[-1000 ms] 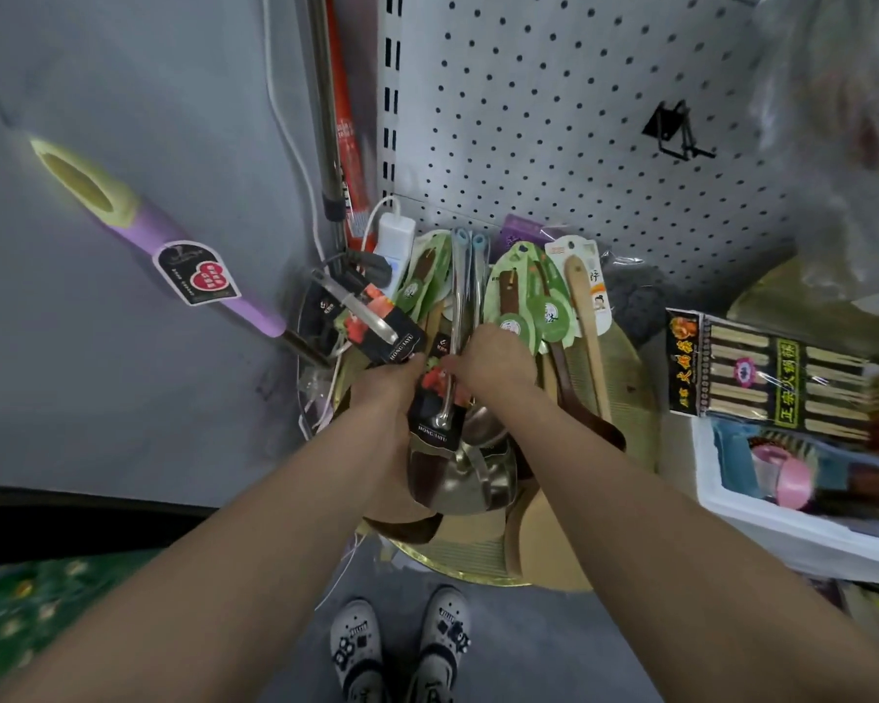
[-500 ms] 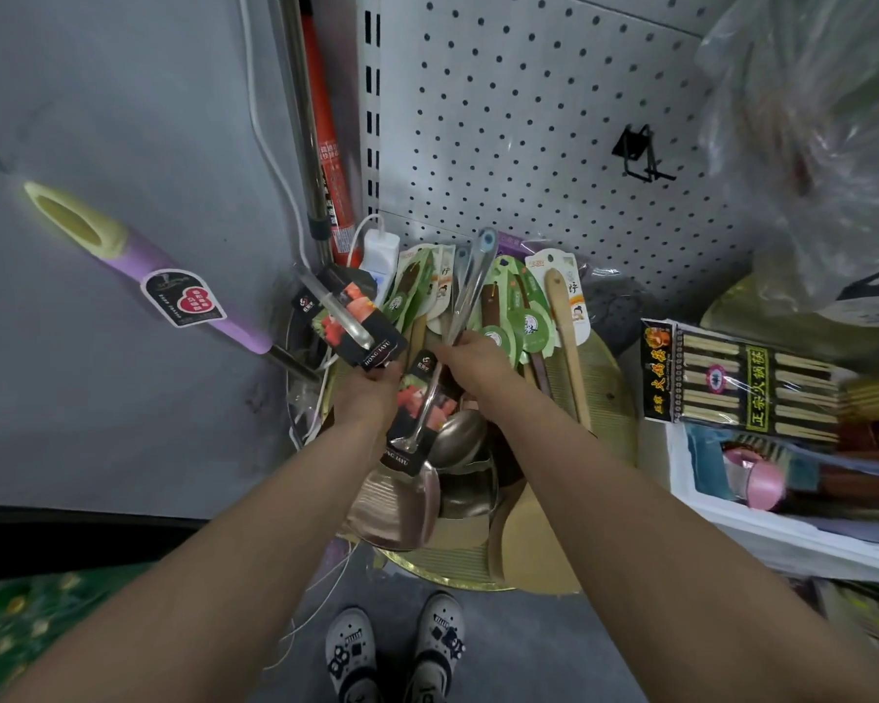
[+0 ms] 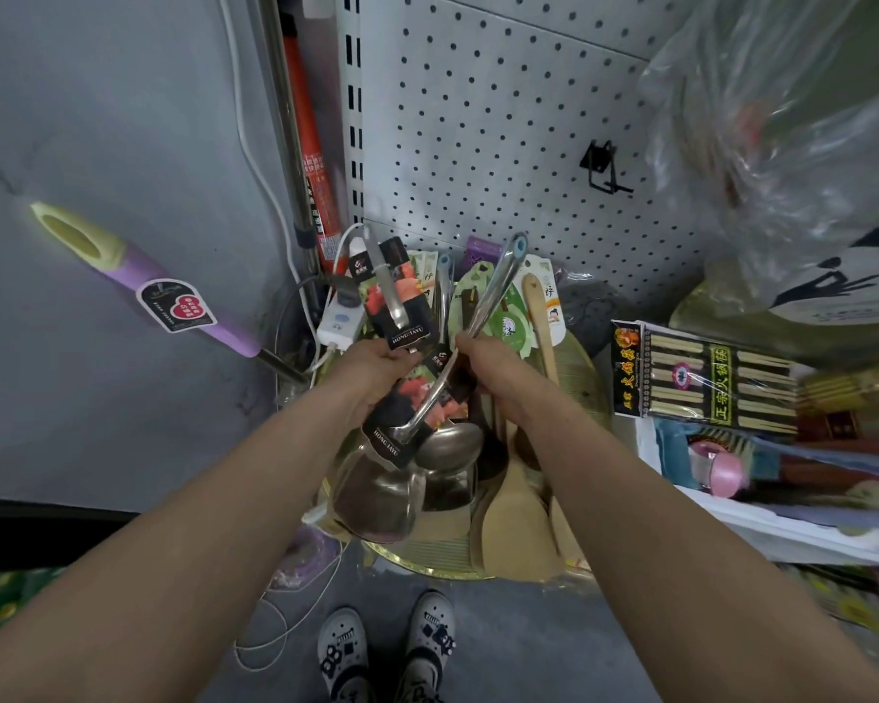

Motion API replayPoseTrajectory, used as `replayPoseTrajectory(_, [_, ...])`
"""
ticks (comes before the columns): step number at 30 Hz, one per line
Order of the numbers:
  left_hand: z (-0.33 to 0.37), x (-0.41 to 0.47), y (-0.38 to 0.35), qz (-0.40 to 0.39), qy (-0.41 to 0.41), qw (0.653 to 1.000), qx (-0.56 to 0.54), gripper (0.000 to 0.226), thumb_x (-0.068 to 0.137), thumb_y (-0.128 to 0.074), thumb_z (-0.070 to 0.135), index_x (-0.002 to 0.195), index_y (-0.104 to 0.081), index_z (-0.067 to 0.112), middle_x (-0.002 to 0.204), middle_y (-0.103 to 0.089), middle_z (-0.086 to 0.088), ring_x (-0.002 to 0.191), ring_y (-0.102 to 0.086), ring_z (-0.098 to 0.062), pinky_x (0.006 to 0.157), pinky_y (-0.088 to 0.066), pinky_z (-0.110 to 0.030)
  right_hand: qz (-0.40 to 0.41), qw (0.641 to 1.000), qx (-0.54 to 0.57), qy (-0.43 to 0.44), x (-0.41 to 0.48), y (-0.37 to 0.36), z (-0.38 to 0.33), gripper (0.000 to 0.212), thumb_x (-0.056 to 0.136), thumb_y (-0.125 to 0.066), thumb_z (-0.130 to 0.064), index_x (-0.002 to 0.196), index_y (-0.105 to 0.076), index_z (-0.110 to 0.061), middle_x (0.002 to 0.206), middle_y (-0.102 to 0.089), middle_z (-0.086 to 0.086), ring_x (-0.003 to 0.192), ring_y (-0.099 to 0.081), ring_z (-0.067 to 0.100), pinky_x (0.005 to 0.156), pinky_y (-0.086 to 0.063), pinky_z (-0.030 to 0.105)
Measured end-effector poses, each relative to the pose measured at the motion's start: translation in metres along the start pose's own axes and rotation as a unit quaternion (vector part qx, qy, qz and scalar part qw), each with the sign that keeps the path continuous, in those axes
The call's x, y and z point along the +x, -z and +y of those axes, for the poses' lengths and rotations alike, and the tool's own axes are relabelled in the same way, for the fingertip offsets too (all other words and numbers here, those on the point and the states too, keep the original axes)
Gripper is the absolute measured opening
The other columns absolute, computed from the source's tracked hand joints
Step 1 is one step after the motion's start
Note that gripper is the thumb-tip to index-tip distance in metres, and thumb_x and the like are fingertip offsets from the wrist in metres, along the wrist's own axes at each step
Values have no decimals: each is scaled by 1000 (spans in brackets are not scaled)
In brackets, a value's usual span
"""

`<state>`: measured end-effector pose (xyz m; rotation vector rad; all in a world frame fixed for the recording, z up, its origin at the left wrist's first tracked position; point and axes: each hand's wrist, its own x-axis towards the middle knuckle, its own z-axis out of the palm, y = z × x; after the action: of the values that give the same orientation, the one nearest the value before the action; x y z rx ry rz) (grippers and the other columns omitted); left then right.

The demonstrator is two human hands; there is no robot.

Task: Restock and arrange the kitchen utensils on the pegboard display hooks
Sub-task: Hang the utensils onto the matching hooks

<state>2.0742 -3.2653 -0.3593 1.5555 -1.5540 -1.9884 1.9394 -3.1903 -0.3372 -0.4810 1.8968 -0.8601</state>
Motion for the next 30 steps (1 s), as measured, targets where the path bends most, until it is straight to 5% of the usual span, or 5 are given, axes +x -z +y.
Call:
replayPoseTrajectory(10, [15, -22, 23, -212, 113, 967, -80, 26, 75, -69, 10, 101, -69, 5, 77, -72, -14, 61, -68, -20, 59, -58, -30, -127, 967, 223, 6, -17, 15, 4, 20, 102, -48, -23, 110, -57, -7, 107, -65, 11, 104, -62, 24, 84, -52, 34])
replayPoseTrajectory(14, [8, -17, 19, -93, 108, 987, -67, 17, 95, -54, 11, 82, -61, 3, 54, -66, -10, 51, -65, -19, 55, -55, -25, -129, 946, 298, -8, -23, 15, 1, 25, 104, -42, -27, 95, -59, -11, 96, -69, 9, 107, -64, 30, 90, -53, 40])
replayPoseTrajectory(18, [2, -13, 22, -67, 39, 997, 29, 9, 95, -57, 13, 93, -64, 7, 71, -67, -7, 65, -65, -19, 66, -53, -32, -82, 930, 356, -45, -28, 21, -13, 32, 106, -34, -34, 93, -52, -11, 72, -64, 5, 66, -66, 21, 68, -53, 37])
replayPoseTrajectory(24, [1, -6, 30, 84, -83, 959, 257, 21, 97, -54, 33, 86, -60, 16, 83, -67, -5, 76, -65, -23, 66, -51, -33, 73, 997, 10, -17, -14, 37, -8, 42, 103, -41, -39, 122, -55, -4, 85, -57, 6, 84, -58, 27, 86, -52, 44])
replayPoseTrajectory(30, [-25, 17, 19, 90, -72, 907, 405, 19, 97, -51, 20, 103, -63, 6, 110, -64, -15, 104, -58, -32, 73, -38, -29, 204, 938, -280, 27, -3, 49, 18, 48, 103, -36, -43, 120, -56, -4, 105, -62, 15, 96, -58, 33, 79, -45, 35])
